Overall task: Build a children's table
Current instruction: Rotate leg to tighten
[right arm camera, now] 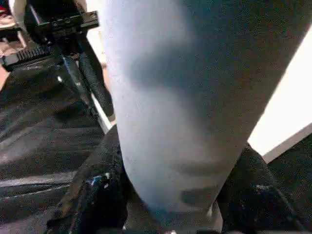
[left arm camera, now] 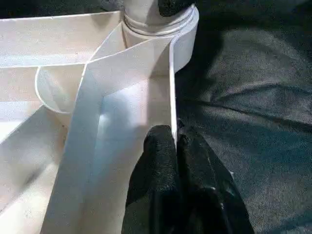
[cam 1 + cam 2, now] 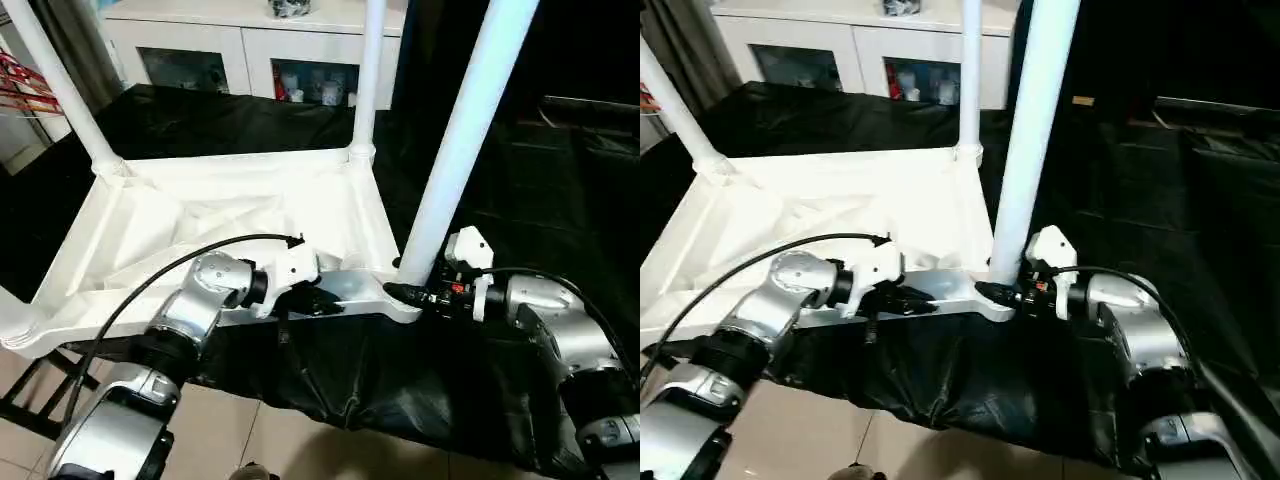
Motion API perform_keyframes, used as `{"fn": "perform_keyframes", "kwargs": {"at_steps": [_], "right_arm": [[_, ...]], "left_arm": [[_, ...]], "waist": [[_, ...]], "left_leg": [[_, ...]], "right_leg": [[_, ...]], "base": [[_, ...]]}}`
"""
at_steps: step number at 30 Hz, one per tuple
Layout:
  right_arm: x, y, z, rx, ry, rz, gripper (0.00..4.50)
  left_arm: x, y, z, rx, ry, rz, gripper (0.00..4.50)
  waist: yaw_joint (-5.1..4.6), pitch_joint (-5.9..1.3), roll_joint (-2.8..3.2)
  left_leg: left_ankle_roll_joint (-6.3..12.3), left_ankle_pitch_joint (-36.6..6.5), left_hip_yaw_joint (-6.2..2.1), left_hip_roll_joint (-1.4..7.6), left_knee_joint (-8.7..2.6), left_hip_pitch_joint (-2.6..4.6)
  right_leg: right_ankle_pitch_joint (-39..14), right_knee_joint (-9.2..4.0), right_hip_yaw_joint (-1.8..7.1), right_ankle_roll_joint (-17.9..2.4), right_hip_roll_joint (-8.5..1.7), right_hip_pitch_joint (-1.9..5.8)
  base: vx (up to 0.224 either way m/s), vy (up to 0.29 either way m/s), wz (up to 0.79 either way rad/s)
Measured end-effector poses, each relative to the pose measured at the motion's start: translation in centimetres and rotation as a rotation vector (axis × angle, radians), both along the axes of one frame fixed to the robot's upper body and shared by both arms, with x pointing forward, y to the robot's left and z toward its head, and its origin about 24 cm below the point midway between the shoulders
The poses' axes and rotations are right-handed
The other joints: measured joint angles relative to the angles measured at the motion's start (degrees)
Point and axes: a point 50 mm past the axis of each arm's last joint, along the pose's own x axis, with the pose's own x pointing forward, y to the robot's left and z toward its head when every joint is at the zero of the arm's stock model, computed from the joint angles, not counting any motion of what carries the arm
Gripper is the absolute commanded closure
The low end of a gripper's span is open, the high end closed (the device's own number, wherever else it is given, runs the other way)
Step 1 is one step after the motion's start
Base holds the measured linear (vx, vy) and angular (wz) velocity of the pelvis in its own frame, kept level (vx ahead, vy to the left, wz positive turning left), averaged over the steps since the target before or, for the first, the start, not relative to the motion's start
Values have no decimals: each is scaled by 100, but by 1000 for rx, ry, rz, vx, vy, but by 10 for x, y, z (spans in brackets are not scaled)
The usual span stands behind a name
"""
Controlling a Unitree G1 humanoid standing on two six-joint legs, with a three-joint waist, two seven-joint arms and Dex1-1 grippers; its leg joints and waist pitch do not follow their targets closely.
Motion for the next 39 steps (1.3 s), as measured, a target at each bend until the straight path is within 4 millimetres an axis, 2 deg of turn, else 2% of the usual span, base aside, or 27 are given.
{"fn": "perform_keyframes", "kwargs": {"at_steps": [8, 14, 19, 24, 27, 29, 31, 33, 34, 37, 39], "right_arm": [[0, 1, -1, -2, 11, 13, 253], [-2, 3, -8, 27, 5, -75, 253], [1, 15, -22, 118, -14, -389, 254], [14, 26, -29, 121, -24, -674, 255], [28, 41, -29, 111, -26, -850, 255], [34, 47, -29, 102, -26, -914, 255], [35, 49, -28, 94, -39, -927, 255], [35, 49, -28, 92, -56, -925, 255], [35, 49, -28, 96, -59, -920, 199], [35, 50, -28, 132, -46, -882, 183], [34, 52, -27, 155, -40, -850, 156]], "left_arm": [[0, 2, 0, 6, 1, 0, 450], [2, 0, -2, 6, 0, 42, 450], [8, -21, -7, 1, -27, 148, 450], [14, -42, -11, 2, -37, 255, 450], [17, -52, -13, 9, -48, 330, 450], [17, -57, -14, 14, -56, 354, 450], [18, -58, -14, 11, -58, 361, 450], [18, -58, -13, 8, -59, 364, 450], [18, -58, -13, 7, -58, 364, 450], [20, -54, -12, 5, -61, 373, 450], [20, -49, -11, 5, -63, 364, 450]], "waist": [[-25, 1, -1], [-23, -2, -5], [-50, -20, -46], [-70, -41, -60], [-150, -39, -45], [-185, -39, -43], [-186, -43, -39], [-182, -43, -37], [-181, -44, -38], [-181, -45, -31], [-193, -43, -27]], "left_leg": [[0, 0, 0, 0, 3, -1], [-28, -15, -2, 1, 11, 20], [-33, -16, -4, -8, 4, 51], [-33, -17, -13, -14, -3, 81], [-34, -18, -21, -22, -15, 123], [-34, -18, -26, -24, -42, 142], [-34, -18, -27, -25, -93, 142], [-34, -17, -22, -27, -103, 140], [-34, -17, -19, -27, -102, 141], [-34, -17, -18, -25, -117, 141], [-35, -17, -17, -24, -136, 134]], "right_leg": [[0, 2, 0, 0, 0, 0], [6, 11, 1, -9, 0, 17], [16, -2, 14, -25, -3, 46], [8, -27, 23, -6, -3, 74], [3, -42, 26, 2, -5, 102], [2, -70, 19, 4, -5, 122], [3, -127, 7, 2, -3, 130], [20, -130, 11, -5, -3, 128], [44, -127, 14, 0, -3, 129], [58, -124, 9, 4, -3, 126], [60, -124, 7, 4, -1, 122]], "base": [[0, 0, 0], [0, 0, 0], [0, 0, 0], [0, 0, 0], [0, 0, 0], [0, 0, 0], [0, 0, 0], [0, 0, 0], [0, 0, 0], [0, 0, 0], [0, 0, 0]]}}
